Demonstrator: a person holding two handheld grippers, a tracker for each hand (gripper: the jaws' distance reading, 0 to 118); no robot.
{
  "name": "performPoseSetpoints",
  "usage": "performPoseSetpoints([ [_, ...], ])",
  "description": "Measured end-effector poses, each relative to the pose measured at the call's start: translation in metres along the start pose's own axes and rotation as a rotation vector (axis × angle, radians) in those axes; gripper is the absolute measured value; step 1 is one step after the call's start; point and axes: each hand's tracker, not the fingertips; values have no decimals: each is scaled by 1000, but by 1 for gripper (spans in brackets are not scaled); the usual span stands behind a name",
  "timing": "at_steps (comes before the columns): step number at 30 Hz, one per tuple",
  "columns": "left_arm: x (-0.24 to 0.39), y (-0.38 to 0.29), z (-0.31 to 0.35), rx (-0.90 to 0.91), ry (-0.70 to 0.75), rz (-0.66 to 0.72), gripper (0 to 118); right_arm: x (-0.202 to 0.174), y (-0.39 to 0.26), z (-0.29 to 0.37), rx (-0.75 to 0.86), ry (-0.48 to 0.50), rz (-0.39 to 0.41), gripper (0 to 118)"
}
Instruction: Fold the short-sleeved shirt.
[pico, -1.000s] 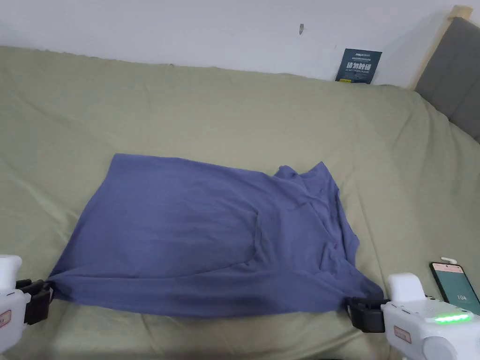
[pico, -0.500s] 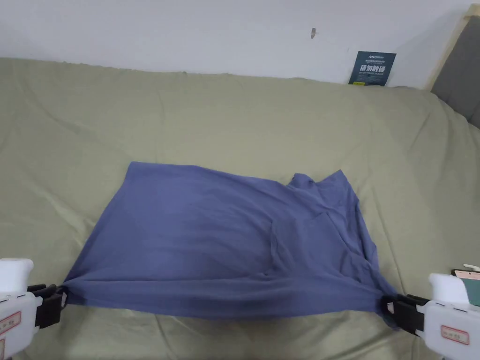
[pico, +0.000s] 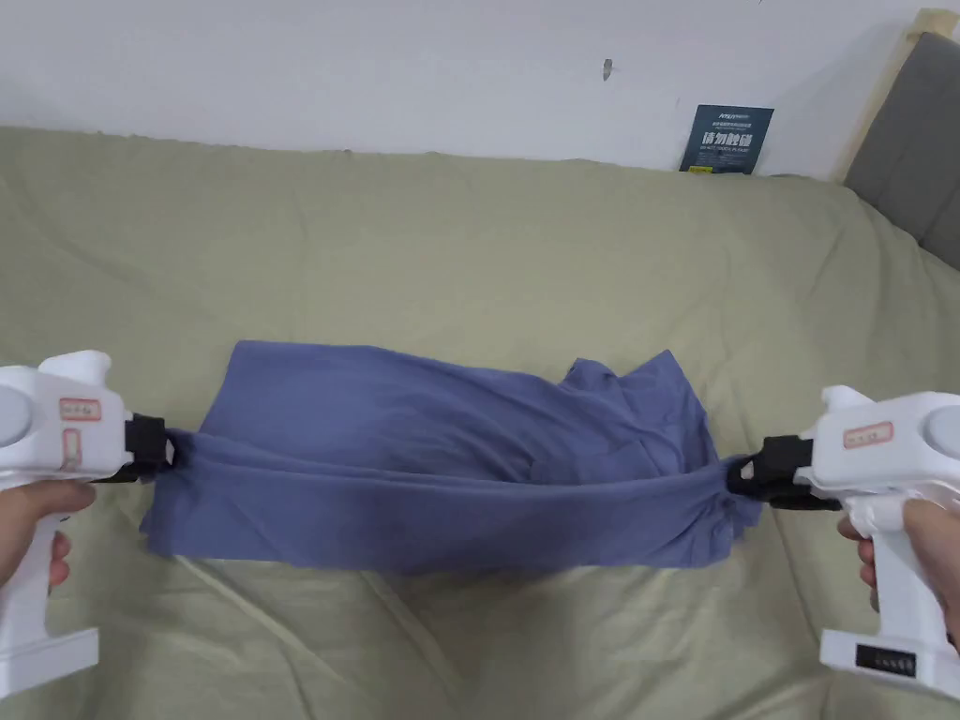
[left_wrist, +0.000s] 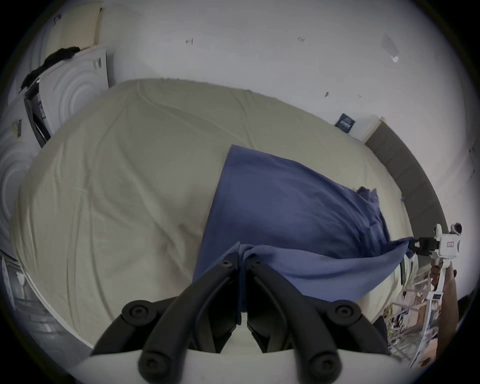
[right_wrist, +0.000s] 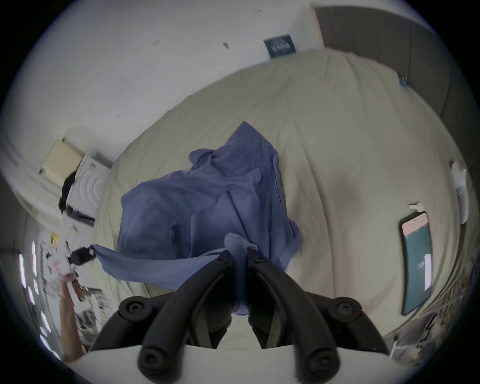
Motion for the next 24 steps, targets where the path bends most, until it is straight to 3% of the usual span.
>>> performPoseSetpoints([
  [4,30,18,-31,-81,80,49,0,-4,24,-39,-66,-61,-87,10],
  [6,21,30,-52,-100,100,60,0,-5,26,-54,-88,-118,-80,10],
  [9,21,31,-60,-102,87,95,1,-7,24,-66,-73,-120,-36,14],
  [10,11,33,-63,-88,77,105,3,-8,23,-65,-47,-120,-6,28],
  [11,10,31,-60,-56,68,114,11,-19,13,-44,-19,-119,36,58],
  [12,10,28,-54,-9,68,95,42,-20,9,-39,-1,-115,72,102],
  [13,12,22,-42,57,85,56,73,-22,2,-32,16,-106,90,116],
  [14,13,12,-29,120,87,16,91,-24,-6,-20,54,-88,104,117],
  [16,18,-17,5,313,82,-96,92,-14,-9,-7,147,-40,140,117],
  [19,11,-69,49,477,102,-124,92,-19,-68,28,286,-20,211,117],
  [21,12,-109,74,523,70,-135,92,-30,-115,48,387,-60,333,112],
  [22,5,-129,74,550,94,-145,92,-35,-139,55,419,-79,388,100],
  [23,6,-143,78,554,118,-181,92,-42,-164,58,447,-83,407,77],
  [24,9,-160,82,545,170,-227,90,-45,-184,63,479,-98,412,35],
])
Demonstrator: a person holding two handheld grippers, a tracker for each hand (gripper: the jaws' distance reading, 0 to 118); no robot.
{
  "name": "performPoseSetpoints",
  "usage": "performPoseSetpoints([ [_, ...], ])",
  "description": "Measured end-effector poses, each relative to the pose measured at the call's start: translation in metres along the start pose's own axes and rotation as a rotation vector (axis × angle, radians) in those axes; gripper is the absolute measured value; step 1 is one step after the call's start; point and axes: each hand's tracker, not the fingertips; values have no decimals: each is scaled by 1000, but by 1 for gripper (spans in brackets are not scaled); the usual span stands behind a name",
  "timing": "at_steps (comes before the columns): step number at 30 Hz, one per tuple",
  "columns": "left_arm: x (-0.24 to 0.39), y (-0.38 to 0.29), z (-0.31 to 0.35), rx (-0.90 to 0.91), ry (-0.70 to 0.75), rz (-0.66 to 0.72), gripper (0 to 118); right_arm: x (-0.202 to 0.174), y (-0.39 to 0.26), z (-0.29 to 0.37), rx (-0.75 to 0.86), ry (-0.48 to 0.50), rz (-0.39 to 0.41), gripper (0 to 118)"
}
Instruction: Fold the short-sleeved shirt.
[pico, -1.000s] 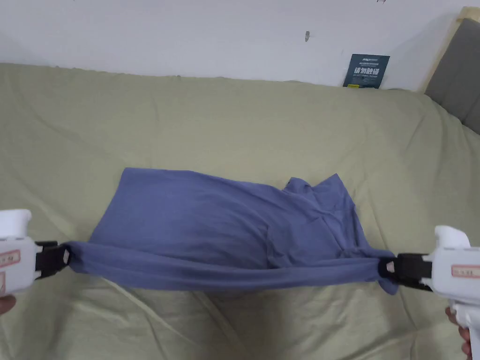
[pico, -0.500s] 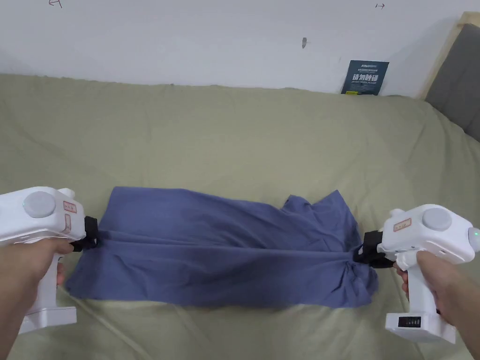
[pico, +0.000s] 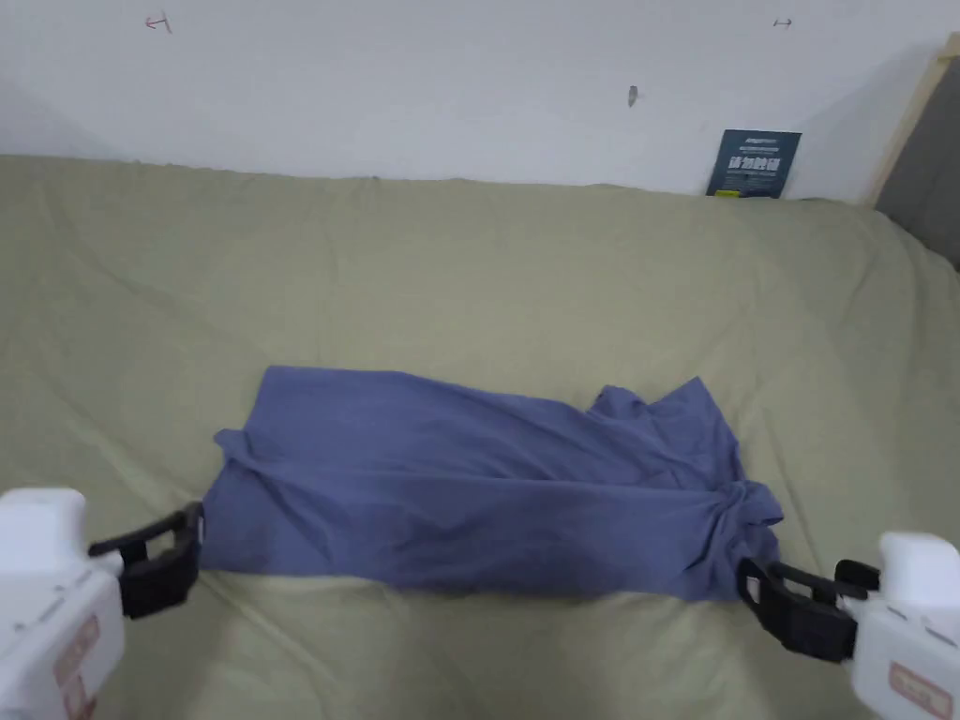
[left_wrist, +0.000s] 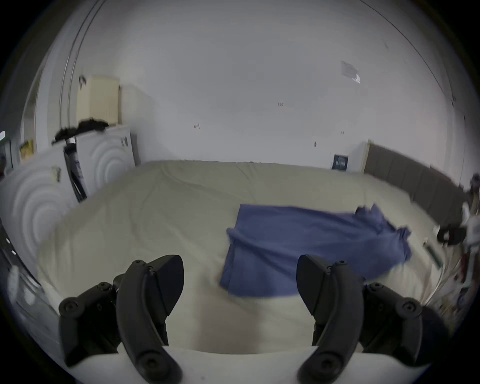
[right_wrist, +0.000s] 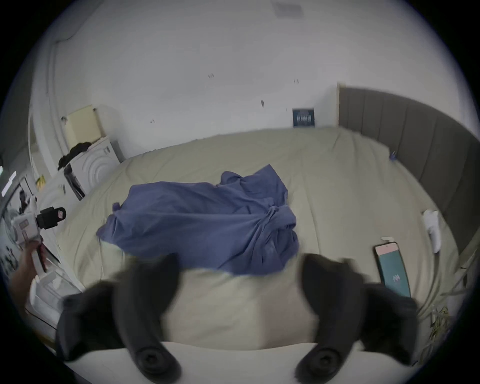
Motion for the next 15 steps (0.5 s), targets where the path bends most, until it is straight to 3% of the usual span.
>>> performPoseSetpoints([
  [1,2,-7,6,-30,9,-39,80,-7,-8,8,3,-31,-10,11],
  [2,16,-5,21,-61,6,-68,58,-14,-16,17,18,-50,-4,9],
  [3,16,-10,24,-94,-2,-70,21,-15,-21,15,9,-56,-19,8],
  [4,16,-13,26,-112,-3,-49,8,-18,-24,21,25,-52,-26,7],
  [7,12,-16,23,-172,-73,52,8,-23,-35,28,43,-37,0,6],
  [13,13,-7,-25,-249,-32,28,12,-21,-49,22,12,-16,55,6],
  [14,15,-2,-32,-243,-27,33,34,-20,-51,21,10,-16,55,6],
  [15,16,0,-45,-244,-7,32,84,-29,-44,25,6,-14,59,6],
])
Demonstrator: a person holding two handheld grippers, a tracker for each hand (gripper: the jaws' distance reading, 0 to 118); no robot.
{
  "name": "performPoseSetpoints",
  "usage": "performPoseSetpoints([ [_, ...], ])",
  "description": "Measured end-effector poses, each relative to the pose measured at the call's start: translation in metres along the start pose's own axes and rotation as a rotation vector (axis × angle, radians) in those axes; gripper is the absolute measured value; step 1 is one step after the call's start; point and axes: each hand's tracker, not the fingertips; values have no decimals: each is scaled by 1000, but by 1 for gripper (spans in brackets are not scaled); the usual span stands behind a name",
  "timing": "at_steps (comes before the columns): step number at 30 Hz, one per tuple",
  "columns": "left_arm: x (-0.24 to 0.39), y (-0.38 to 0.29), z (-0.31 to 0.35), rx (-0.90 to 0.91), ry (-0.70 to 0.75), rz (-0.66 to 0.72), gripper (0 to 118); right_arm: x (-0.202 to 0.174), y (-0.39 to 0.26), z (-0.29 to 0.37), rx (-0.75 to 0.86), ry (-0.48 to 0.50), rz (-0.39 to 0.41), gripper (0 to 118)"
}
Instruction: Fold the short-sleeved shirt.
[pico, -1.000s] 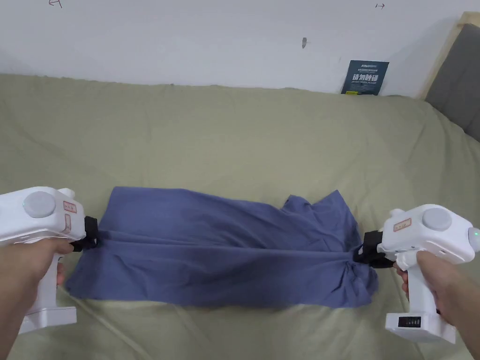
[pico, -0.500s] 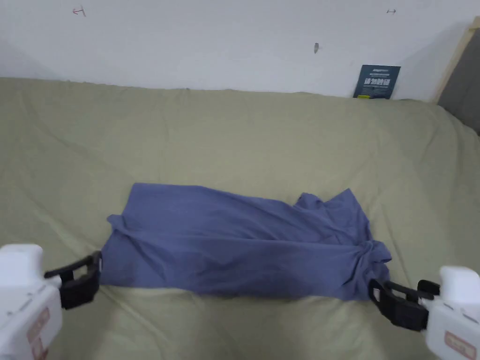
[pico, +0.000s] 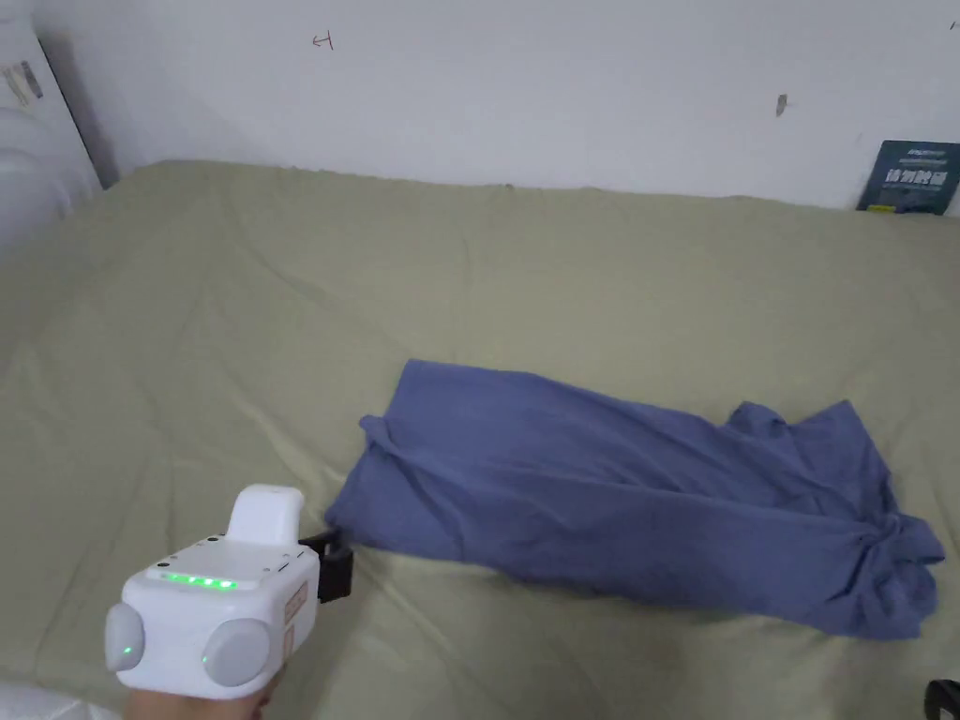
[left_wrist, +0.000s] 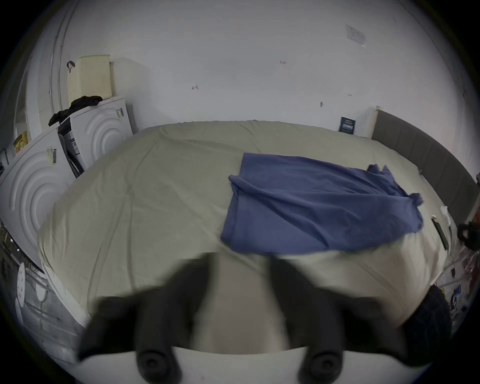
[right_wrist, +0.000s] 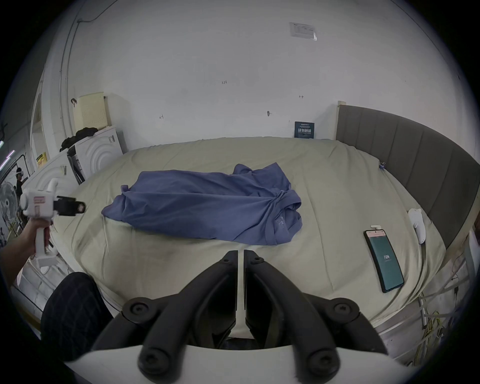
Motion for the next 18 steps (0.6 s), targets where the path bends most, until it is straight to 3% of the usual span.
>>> performPoseSetpoints([
  [1,0,6,-15,-33,11,-6,99,1,0,-1,-8,1,-4,6],
  [9,-9,30,-116,-193,86,-10,95,-1,6,-10,-49,-12,-21,6],
  [10,-7,31,-123,-233,92,-9,82,-1,7,-11,-53,-16,-21,6],
  [12,-7,26,-125,-276,56,-36,33,8,7,-16,-61,-20,-20,6],
  [14,0,22,-120,-240,38,-39,10,9,9,-20,-68,-28,-12,6],
  [18,8,23,-110,-243,43,-39,2,15,15,-42,-93,-36,2,6],
])
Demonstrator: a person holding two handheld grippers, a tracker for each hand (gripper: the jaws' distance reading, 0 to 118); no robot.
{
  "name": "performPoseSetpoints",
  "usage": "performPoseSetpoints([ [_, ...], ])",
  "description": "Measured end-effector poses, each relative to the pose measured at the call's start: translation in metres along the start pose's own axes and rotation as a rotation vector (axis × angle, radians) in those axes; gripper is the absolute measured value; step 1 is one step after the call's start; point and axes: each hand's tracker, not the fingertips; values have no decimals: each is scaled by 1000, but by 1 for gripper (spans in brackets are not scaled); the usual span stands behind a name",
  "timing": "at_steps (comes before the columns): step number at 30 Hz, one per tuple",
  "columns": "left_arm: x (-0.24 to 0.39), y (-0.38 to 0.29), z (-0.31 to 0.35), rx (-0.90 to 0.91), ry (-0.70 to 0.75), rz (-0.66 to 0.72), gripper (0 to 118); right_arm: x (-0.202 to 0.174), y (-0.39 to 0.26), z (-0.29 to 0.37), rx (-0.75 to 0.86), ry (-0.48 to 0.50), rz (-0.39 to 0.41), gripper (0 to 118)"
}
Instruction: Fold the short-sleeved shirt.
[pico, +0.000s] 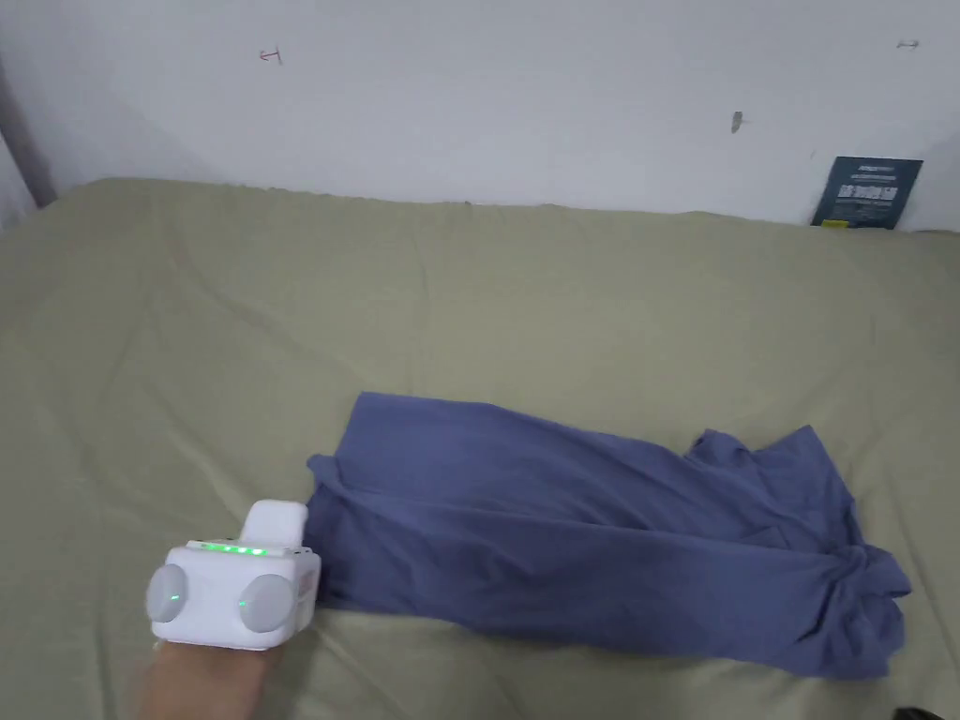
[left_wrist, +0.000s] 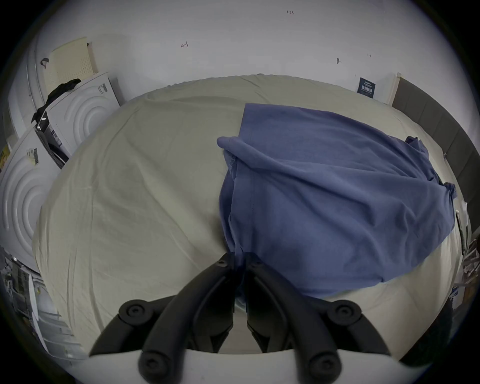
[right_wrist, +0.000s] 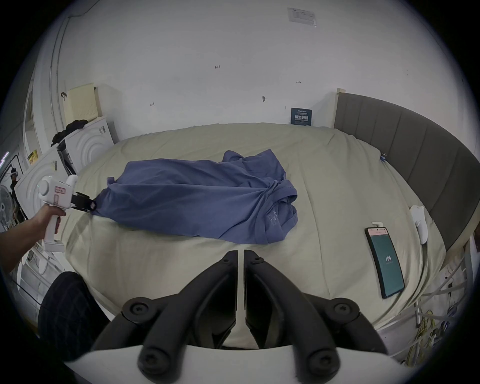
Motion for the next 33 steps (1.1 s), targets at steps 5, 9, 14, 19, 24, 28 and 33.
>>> performPoseSetpoints([
  [5,-23,12,21,87,-88,116,1,15,13,-54,-23,-29,46,7],
  [9,-15,21,57,124,-114,111,1,28,31,-108,-122,-13,-29,118],
  [14,-16,25,54,134,-124,94,1,37,32,-153,-196,-64,-55,118],
  [19,-21,21,45,93,-120,117,0,32,27,-148,-229,-52,-104,14],
  [24,-25,15,56,64,-128,107,0,44,33,-142,-216,10,-108,12],
  [28,-38,10,80,86,-190,139,0,41,58,-92,-195,58,-155,12],
  [33,-50,-7,123,94,-216,126,0,46,67,-45,-243,130,-139,12],
])
